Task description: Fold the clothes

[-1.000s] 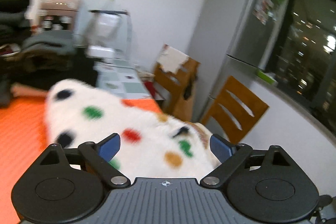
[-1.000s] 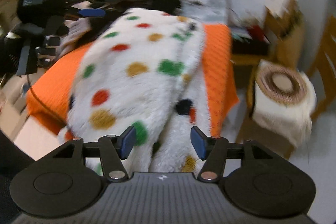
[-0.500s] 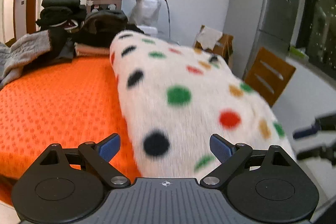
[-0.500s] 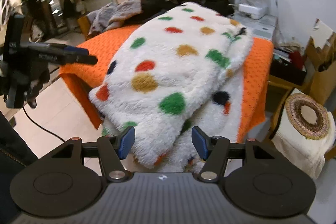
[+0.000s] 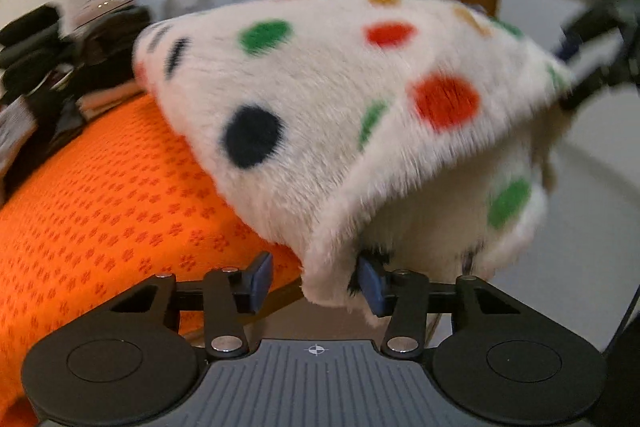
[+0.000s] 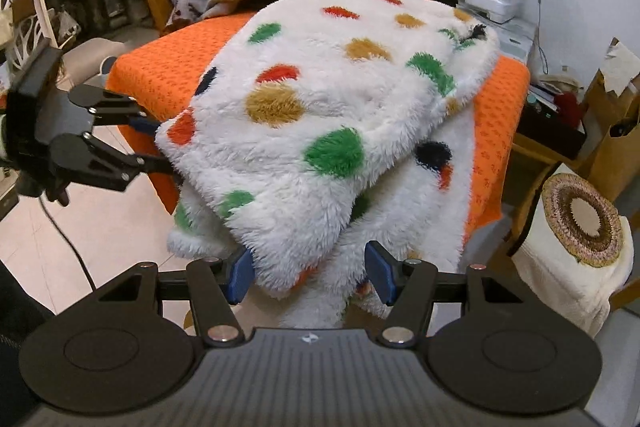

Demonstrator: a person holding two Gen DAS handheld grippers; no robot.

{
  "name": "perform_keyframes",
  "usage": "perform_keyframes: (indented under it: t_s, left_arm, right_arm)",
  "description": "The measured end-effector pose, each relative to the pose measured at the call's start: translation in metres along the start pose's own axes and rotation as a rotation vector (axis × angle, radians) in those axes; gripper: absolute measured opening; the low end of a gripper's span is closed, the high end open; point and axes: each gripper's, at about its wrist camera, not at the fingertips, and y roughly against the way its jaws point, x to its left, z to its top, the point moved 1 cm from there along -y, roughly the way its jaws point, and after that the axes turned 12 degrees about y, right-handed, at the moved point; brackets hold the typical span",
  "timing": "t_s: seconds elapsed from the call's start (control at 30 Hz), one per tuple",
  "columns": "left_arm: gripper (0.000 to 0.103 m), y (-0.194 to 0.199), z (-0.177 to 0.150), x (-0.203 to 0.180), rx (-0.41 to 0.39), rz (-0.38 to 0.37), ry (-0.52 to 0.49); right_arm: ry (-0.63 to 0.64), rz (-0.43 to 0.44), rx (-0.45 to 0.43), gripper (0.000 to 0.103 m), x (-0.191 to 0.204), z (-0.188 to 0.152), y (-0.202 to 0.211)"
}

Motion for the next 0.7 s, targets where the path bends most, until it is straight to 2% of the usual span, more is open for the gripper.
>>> perform_keyframes:
  t_s: [0.1,0.13,0.2,0.27,0.3,0.33,0.43,0.57,0.7]
  left_arm:
    - [0.041,-0.012,-0.004,-0.004,0.006,-0.021,-0.096]
    - [0.035,-0.015,-0.004,-0.006,0.008,-0.025,-0.123]
    - [0.027,-0.021,-0.004,-0.012,0.019,-0.030,-0.168]
    - [0.020,-0.023,-0.002,-0.016,0.043,-0.029,-0.166]
    - [0.019,-0.022,-0.002,-0.017,0.048,-0.024,-0.152]
    - [0.016,-0.021,-0.001,-0.018,0.053,-0.020,-0.139]
    - [0.009,-0.012,-0.003,-0.023,0.074,0.003,-0.102]
    - [0.008,0.011,-0.003,-0.029,0.083,0.038,-0.008]
    - [0.008,0.045,0.006,-0.027,0.072,0.074,0.207]
  right_arm:
    - [0.016,0.000,-0.005,0.065,0.002,0.000,-0.001]
    - [0.021,0.000,-0.006,0.063,0.002,0.000,-0.001]
    - [0.024,-0.005,-0.005,0.054,0.002,0.001,-0.002]
    - [0.014,-0.012,0.002,0.045,0.001,0.002,-0.003]
    - [0.005,-0.017,0.005,0.043,0.001,0.001,-0.004]
    - [-0.004,-0.021,0.005,0.036,0.000,0.001,-0.003]
    - [-0.032,-0.033,0.005,0.012,-0.001,0.001,-0.002]
    - [-0.057,-0.093,-0.026,0.008,0.000,0.003,0.012]
    - [-0.065,-0.136,-0.061,0.008,0.002,0.005,0.033]
